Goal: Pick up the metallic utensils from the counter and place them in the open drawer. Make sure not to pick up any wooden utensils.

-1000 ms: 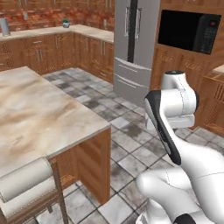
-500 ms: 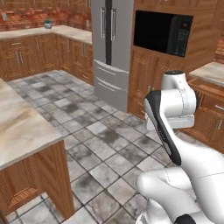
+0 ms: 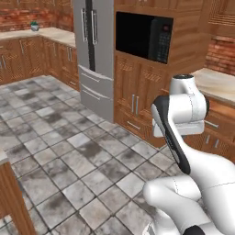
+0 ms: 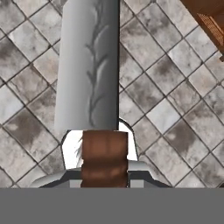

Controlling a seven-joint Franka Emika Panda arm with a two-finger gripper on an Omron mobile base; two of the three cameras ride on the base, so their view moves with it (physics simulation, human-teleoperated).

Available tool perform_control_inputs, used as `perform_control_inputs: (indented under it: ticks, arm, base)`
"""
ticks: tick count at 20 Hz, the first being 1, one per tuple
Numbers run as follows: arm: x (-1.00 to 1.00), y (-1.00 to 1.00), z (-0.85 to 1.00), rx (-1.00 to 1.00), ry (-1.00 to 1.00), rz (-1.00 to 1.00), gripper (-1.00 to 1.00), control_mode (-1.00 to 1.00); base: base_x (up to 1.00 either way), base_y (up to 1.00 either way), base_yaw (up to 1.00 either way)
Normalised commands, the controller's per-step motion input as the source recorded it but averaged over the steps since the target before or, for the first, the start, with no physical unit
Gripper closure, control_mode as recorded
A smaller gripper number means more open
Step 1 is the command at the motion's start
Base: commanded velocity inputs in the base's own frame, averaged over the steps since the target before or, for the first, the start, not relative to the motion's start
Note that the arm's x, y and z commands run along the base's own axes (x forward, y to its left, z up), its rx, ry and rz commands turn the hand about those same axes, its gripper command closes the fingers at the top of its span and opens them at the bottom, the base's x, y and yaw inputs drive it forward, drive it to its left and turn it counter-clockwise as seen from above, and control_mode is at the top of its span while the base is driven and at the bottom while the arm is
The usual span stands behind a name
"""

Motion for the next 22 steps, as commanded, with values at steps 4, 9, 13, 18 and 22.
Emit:
perform_control_inputs:
  ticks: [4,9,13,18,22]
  arm:
    - [0.0,0.0,0.0,0.0,0.0,0.0,1.0,1.0]
    - [0.0,0.0,0.0,0.0,0.0,0.0,1.0,1.0]
    - [0.0,0.0,0.0,0.0,0.0,0.0,1.0,1.0]
    - [0.0,0.0,0.0,0.0,0.0,0.0,1.0,1.0]
    - [0.0,0.0,0.0,0.0,0.0,0.0,1.0,1.0]
  base:
    - [0.03,-1.0,0.0]
    - [0.0,-1.0,0.0]
    - [0.0,-1.0,0.12]
    - [-0.14,-1.0,0.15]
    - [-0.4,-0.81,0.09]
